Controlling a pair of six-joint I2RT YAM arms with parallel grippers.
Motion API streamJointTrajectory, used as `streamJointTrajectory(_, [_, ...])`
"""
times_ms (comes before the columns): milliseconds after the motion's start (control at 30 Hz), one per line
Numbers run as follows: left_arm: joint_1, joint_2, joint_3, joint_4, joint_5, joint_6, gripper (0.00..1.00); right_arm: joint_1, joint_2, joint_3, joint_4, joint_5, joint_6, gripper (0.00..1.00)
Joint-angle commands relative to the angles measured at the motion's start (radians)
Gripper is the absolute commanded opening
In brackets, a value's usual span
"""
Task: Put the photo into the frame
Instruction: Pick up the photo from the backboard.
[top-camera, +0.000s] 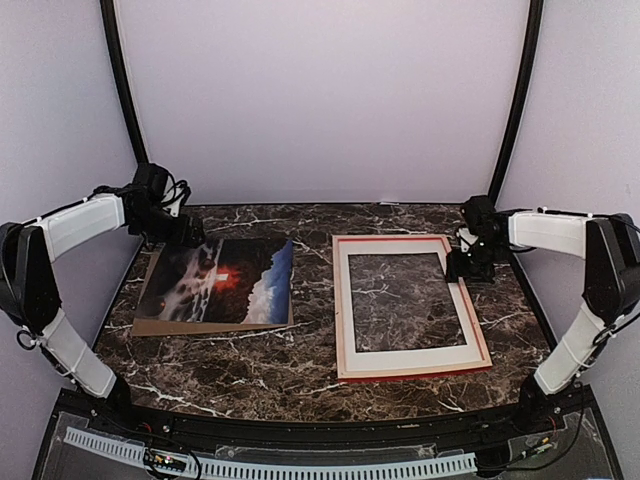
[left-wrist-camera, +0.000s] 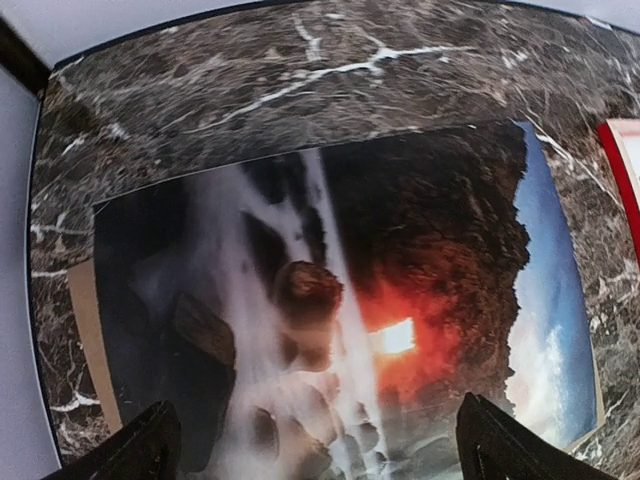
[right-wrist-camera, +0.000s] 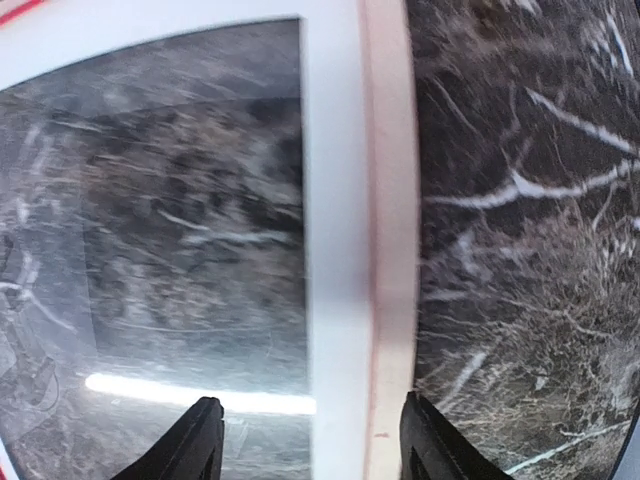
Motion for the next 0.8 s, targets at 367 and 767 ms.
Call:
streamJointTrajectory(367, [0.347, 0.118, -0.005, -0.018, 0.16, -0.102, 0.99, 0.493, 0.255, 0.363, 0.282, -0.171, 0.173, 0.65])
streamJointTrajectory(767, [0.367, 0.302, 0.094, 0.008, 0.148, -0.091, 0.98, 0.631, 0.612, 0.722, 0.322, -0.2, 0.229, 0.65])
